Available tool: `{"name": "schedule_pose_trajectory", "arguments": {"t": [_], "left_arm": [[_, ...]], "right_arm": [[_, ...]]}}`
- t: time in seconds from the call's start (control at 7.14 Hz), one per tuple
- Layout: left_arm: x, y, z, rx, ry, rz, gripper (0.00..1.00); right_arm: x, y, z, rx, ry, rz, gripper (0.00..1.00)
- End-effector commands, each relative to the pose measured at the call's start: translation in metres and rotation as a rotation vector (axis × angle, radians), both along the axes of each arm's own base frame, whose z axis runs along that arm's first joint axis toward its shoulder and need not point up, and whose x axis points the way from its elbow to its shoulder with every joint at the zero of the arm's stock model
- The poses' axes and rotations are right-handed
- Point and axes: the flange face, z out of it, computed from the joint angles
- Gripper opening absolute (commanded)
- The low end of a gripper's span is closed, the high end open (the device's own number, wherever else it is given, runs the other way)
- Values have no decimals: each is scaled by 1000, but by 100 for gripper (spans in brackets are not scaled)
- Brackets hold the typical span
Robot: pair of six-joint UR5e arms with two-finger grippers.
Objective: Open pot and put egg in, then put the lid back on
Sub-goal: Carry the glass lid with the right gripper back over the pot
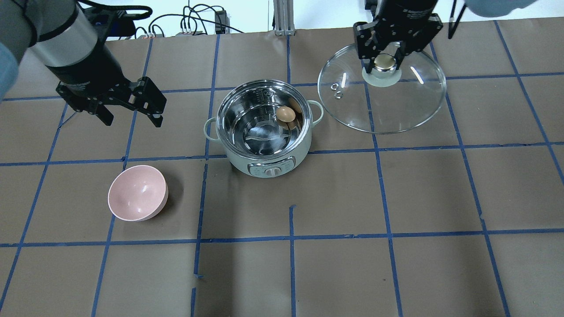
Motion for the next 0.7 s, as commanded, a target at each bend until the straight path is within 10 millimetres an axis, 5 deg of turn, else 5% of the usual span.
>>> {"name": "schedule_pose_trajectory", "arguments": {"t": [0.0, 0.14, 0.42, 0.56], "left_arm": [[7, 6, 23, -13, -5, 23, 100], [9, 10, 31, -27, -5, 33, 100], [32, 3, 43, -39, -1, 88, 100], [31, -7, 34, -32, 3, 105, 100]], "right_arm": [[88, -30, -41, -41, -76, -51, 32], [132, -29, -61, -63, -98, -93, 32], [178, -26, -100, -52, -83, -85, 32], [195, -21, -110, -60, -59, -73, 31]]}}
